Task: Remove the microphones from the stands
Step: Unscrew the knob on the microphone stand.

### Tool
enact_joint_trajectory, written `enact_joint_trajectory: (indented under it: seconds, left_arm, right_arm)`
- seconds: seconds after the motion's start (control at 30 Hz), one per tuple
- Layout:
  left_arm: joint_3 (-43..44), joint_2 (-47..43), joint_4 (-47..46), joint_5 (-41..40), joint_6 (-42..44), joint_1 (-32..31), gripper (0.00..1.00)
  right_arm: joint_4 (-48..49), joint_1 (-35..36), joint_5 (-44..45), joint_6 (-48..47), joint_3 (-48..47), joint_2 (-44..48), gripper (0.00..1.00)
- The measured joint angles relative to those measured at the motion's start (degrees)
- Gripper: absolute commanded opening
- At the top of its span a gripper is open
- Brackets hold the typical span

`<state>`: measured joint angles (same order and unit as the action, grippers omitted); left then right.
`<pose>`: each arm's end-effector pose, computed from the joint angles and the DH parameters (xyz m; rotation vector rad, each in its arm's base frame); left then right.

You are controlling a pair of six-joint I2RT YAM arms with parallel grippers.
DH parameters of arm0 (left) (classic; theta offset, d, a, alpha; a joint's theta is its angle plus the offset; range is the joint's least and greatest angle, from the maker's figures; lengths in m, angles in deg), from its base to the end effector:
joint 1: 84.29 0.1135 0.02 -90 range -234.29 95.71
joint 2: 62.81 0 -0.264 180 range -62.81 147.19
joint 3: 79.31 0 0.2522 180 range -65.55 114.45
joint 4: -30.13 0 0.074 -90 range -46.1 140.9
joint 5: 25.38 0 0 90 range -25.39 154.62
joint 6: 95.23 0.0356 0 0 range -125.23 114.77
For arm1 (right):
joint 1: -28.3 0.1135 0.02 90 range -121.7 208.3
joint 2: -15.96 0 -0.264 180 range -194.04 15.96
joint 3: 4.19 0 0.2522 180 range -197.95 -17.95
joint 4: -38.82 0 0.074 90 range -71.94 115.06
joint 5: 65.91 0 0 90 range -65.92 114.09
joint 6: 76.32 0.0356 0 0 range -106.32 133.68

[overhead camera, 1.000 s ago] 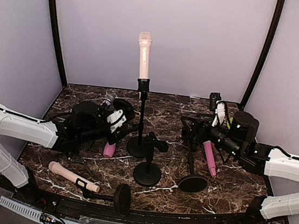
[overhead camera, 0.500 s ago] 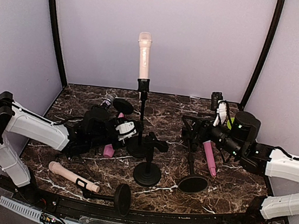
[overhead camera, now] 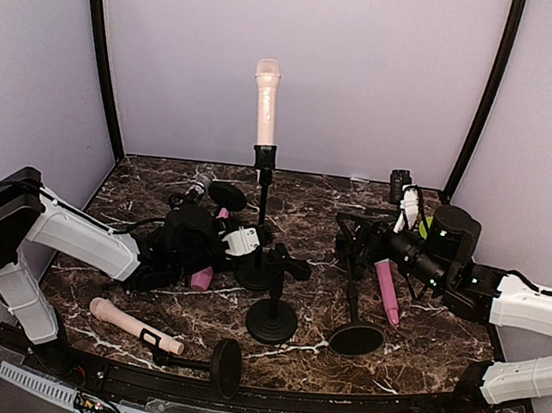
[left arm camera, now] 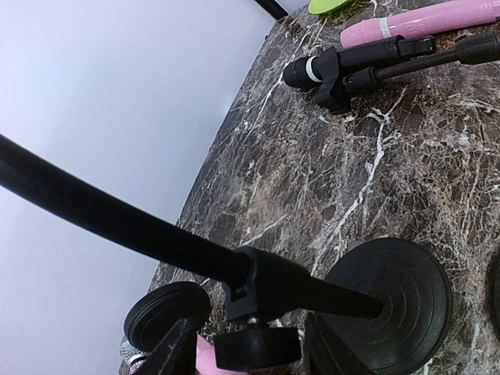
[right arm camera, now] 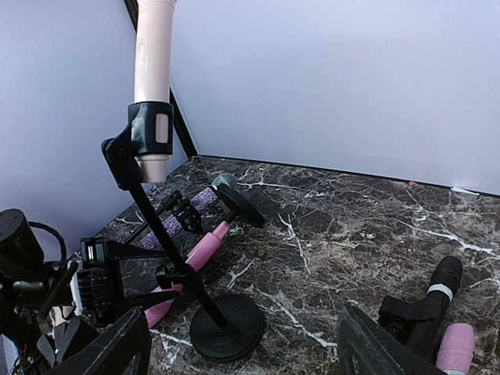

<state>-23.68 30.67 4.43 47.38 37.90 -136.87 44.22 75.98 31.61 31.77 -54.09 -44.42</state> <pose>0.2154 -0.2642 0.1995 1.1620 1.3426 0.1490 0.1693 0.1790 0.2875 -0.3377 1.6818 0.7562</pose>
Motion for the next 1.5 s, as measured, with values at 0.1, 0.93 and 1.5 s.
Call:
enact_joint_trajectory:
  seconds: [0.1, 0.93, 1.5]
  left_arm:
    - [0.11, 0.5, -0.74, -0.96, 0.28, -0.09, 0.42]
    - [-1.29, -1.73, 2.21, 3.02, -12.04, -0.2, 0.22]
    - [-2.19, -4.81, 6.32, 22.16, -31.87, 6.62, 0.26]
  right_arm:
    - [0.0, 0.0, 0.02, 0.0, 0.0, -0.02, 0.83]
    - [0.0, 0.0, 0.02, 0.0, 0.0, -0.22, 0.83]
    - [-0.04, 0.0, -0.02, 0.09, 0.0, -0.22, 0.83]
